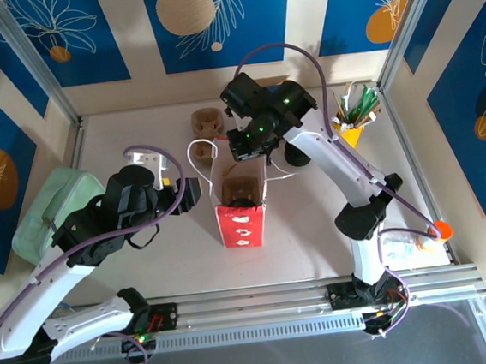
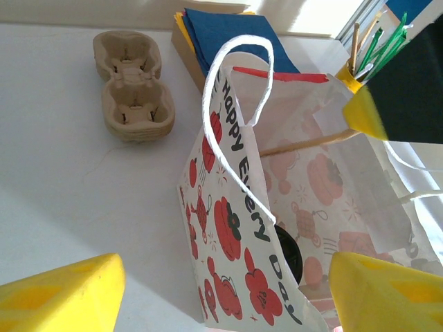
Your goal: Pack the takeout coffee
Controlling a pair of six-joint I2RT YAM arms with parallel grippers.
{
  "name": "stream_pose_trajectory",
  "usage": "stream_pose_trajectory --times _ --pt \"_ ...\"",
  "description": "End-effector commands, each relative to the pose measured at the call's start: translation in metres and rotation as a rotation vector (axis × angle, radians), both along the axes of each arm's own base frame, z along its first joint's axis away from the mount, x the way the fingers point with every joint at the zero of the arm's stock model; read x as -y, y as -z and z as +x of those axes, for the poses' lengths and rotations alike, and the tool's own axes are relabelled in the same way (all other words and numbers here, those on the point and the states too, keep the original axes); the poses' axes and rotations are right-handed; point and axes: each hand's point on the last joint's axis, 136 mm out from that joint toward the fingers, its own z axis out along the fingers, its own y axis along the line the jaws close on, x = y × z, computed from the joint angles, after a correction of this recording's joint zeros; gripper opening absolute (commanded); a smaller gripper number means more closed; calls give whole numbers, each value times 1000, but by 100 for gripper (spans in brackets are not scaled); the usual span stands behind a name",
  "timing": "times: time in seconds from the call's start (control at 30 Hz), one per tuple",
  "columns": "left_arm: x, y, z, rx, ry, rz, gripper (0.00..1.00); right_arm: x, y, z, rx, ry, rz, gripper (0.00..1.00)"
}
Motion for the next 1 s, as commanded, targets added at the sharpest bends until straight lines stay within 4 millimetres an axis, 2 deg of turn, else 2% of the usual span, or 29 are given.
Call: stream_pose_trajectory --times 0.0,0.13,0.3,0.47,0.57,0.73,0.87,0.97 --pt "-5 -2 2 9 -25 -4 77 4 -13 -2 21 -5 3 35" --pt "-5 -2 3 10 -27 1 78 13 -26 3 63 6 14 46" --pt "-3 -1 4 6 -24 4 78 34 -40 18 130 49 10 50" --pt "-4 0 5 8 -26 15 78 59 -48 44 227 86 -28 54" --pt "-8 3 5 16 -29 42 78 73 -50 63 287 108 -44 56" --pt "-27 5 4 33 -90 88 81 103 -52 105 353 219 -8 61" --pt "-44 2 2 54 -155 86 83 118 -45 136 369 294 39 63" --pt "-50 3 -1 70 -171 76 84 129 -32 160 352 350 38 64"
